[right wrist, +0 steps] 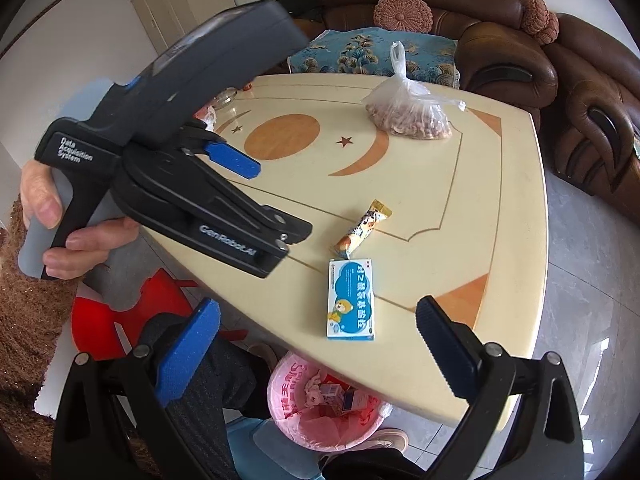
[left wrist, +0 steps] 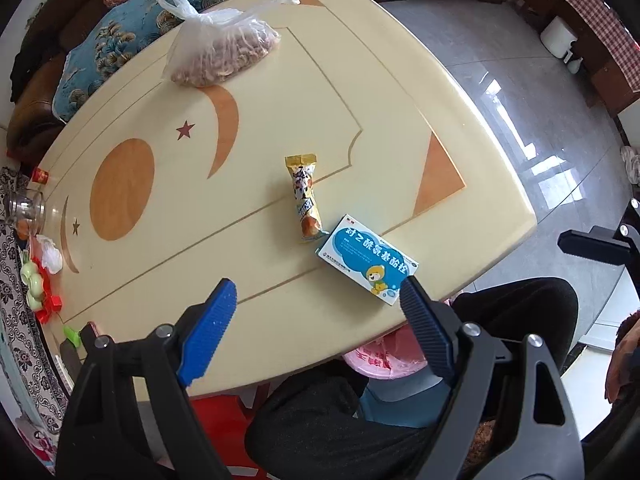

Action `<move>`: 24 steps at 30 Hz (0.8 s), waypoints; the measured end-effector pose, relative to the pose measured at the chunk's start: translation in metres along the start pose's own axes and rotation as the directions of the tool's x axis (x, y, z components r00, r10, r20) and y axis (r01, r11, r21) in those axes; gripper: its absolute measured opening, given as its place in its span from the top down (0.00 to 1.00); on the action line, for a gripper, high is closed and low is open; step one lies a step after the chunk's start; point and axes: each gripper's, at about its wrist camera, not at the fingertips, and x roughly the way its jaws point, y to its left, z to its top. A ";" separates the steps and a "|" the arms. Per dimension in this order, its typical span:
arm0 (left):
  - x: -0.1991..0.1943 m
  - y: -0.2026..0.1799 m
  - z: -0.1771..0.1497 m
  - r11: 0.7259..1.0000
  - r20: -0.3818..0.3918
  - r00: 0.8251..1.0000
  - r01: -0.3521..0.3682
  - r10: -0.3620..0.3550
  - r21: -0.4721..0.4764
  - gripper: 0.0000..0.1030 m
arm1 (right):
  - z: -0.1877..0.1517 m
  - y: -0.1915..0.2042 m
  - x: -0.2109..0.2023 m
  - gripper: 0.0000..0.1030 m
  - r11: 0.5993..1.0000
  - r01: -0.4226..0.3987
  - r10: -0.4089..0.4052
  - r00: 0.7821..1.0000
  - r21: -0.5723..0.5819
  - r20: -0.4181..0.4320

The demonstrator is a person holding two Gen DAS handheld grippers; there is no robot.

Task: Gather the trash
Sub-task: 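Raise both tools out of the bin back over the table, then move left tool to yellow snack wrapper while right tool approaches blue medicine box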

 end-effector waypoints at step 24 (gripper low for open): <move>0.138 0.025 0.069 0.996 -0.198 0.976 0.090 -0.090 -0.007 0.21 | 0.013 -0.039 0.111 0.07 1.000 -0.007 0.008 0.988 0.007 -0.153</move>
